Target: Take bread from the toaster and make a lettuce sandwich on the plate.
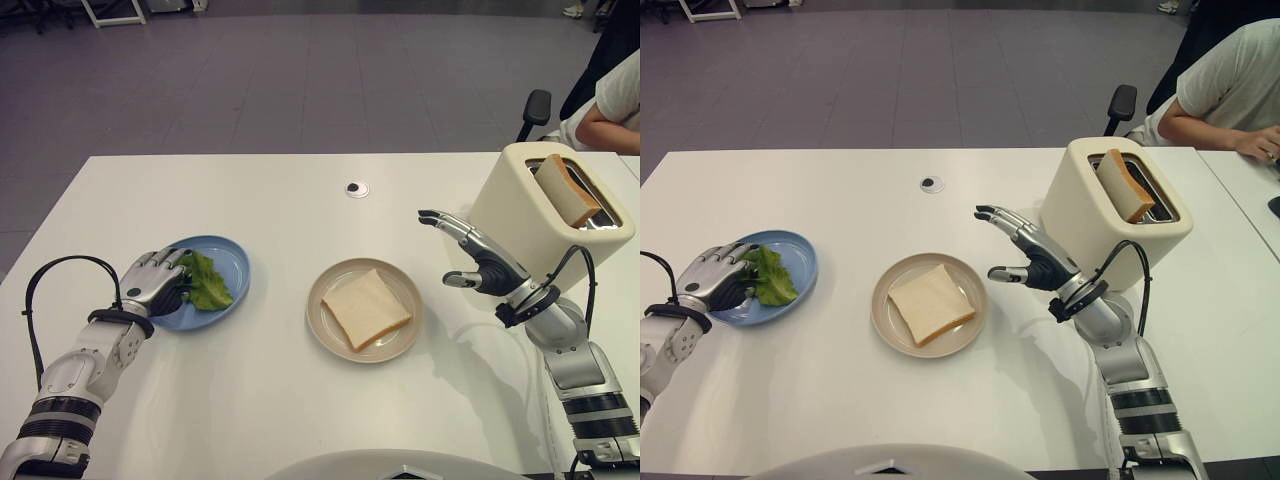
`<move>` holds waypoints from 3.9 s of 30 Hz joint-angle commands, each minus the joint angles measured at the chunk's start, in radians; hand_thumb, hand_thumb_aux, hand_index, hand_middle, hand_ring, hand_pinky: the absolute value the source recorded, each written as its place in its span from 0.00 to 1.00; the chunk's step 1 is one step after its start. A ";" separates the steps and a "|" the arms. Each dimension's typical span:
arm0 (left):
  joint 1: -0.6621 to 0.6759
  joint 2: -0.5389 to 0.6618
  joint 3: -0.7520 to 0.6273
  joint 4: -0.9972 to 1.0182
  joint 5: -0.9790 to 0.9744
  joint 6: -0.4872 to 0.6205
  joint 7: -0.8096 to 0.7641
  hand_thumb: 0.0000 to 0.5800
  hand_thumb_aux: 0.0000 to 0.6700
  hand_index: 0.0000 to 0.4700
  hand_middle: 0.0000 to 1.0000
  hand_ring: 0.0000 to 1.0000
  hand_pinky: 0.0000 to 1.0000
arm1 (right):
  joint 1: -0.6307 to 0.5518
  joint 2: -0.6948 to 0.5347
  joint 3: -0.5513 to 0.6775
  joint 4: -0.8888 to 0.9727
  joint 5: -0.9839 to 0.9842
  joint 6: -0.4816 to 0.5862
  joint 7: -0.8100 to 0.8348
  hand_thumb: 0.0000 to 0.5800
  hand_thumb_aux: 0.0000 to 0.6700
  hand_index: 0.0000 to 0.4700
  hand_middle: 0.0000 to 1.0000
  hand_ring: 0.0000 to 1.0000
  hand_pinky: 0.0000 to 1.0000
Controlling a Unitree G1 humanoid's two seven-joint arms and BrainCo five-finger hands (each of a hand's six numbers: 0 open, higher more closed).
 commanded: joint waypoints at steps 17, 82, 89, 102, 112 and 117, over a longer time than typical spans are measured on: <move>0.083 0.047 0.116 -0.183 -0.163 -0.005 0.000 1.00 1.00 1.00 0.00 0.00 0.00 | -0.023 -0.002 -0.008 0.005 0.008 0.001 0.010 0.00 0.00 0.00 0.00 0.00 0.00; 0.043 -0.535 -0.098 -0.679 -0.631 -0.023 -0.319 0.00 0.00 0.00 0.00 0.00 0.00 | -0.053 -0.240 -0.392 -0.162 -0.154 0.187 -0.051 0.00 0.00 0.00 0.00 0.00 0.00; 0.136 -0.596 -0.097 -0.625 -0.707 -0.078 -0.313 0.00 0.00 0.00 0.00 0.00 0.00 | -0.089 -0.302 -0.342 0.184 -0.172 0.262 -0.057 0.00 0.00 0.00 0.00 0.00 0.00; 0.143 -0.594 -0.104 -0.610 -0.644 -0.107 -0.312 0.00 0.00 0.00 0.00 0.00 0.00 | -0.108 -0.303 -0.277 0.288 -0.111 0.279 -0.052 0.96 0.79 0.79 0.00 0.00 0.00; 0.140 -0.592 -0.099 -0.585 -0.612 -0.122 -0.303 0.00 0.00 0.00 0.00 0.00 0.00 | -0.147 -0.289 -0.302 0.221 -0.079 0.276 -0.111 1.00 1.00 1.00 0.00 0.00 0.00; 0.141 -0.594 -0.094 -0.580 -0.616 -0.124 -0.297 0.00 0.00 0.00 0.00 0.00 0.00 | -0.196 -0.283 -0.319 0.186 -0.060 0.276 -0.155 1.00 1.00 1.00 0.00 0.00 0.00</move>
